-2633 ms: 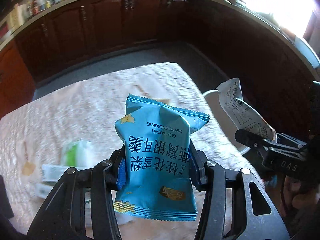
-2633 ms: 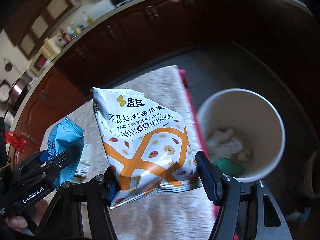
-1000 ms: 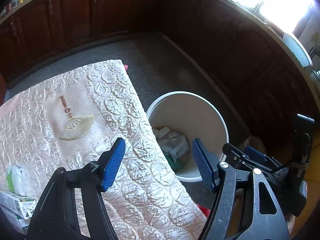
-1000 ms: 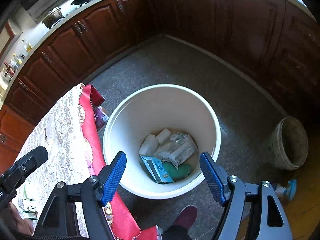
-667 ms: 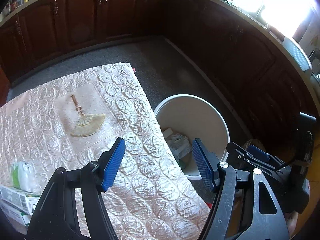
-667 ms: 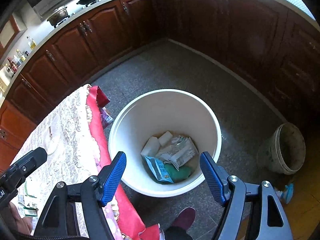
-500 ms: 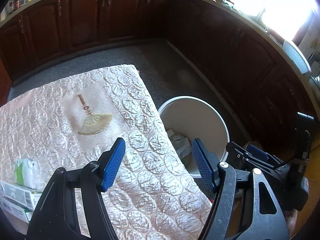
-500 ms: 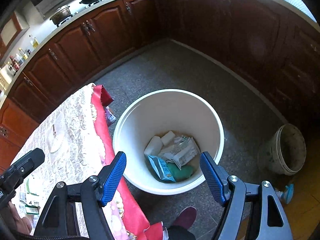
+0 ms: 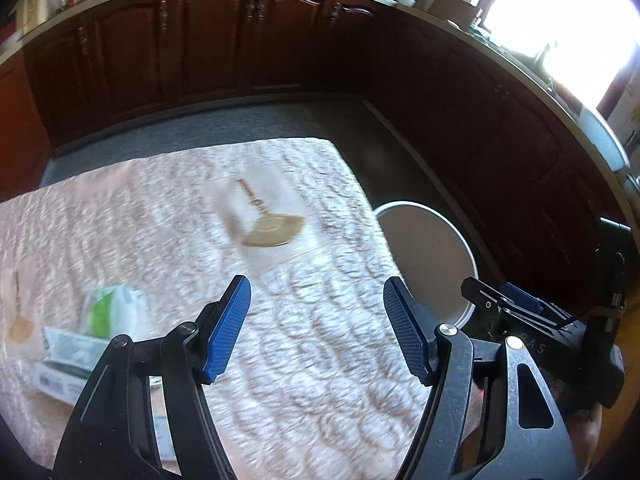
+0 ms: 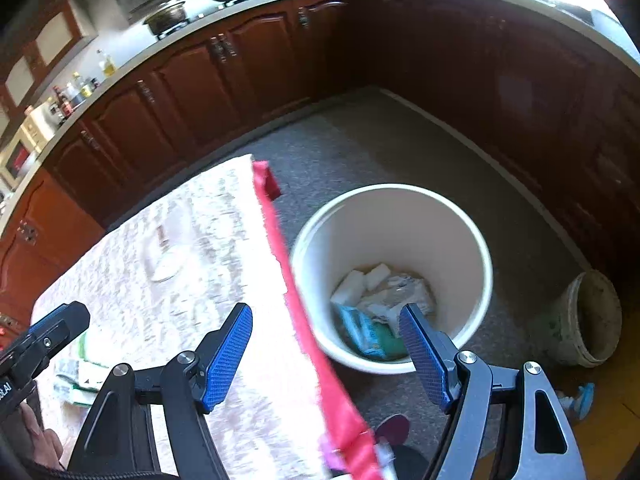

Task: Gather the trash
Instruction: 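Return both open tools over the table toward the medicine boxes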

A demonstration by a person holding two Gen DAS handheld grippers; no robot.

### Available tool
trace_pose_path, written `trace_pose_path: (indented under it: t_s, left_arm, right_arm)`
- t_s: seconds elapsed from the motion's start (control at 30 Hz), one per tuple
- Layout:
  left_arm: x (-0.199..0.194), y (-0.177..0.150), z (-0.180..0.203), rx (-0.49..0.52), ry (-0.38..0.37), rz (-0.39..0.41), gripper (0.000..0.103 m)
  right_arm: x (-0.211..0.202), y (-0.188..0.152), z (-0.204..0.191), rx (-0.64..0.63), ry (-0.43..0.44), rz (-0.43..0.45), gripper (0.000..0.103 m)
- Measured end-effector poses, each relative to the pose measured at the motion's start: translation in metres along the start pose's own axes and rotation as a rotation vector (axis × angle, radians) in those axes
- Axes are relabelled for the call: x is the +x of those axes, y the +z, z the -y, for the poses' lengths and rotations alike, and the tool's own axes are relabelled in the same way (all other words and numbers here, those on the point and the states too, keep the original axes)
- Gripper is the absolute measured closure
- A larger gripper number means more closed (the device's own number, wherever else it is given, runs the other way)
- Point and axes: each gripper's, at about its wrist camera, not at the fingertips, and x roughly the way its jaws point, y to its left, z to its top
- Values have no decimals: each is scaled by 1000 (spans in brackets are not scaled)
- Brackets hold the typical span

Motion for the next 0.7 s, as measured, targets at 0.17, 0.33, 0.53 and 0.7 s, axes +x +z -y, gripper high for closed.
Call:
trace_pose_path:
  t_s: [0.17, 0.33, 0.53, 0.7]
  left_arm:
    - [-25, -13, -43, -45, 30, 8, 35]
    - [-51, -29, -94, -94, 90, 7, 35]
    - [-75, -51, -151, -155, 170, -8, 35]
    - [-83, -77, -189, -216, 207, -40, 35]
  right_arm:
    - [1, -10, -34, -55, 54, -17, 29]
    - [5, -25, -69, -108, 147, -58, 29]
    - [19, -46, -117, -192, 232, -125, 29]
    - [29, -64, -155, -280, 272, -165, 29]
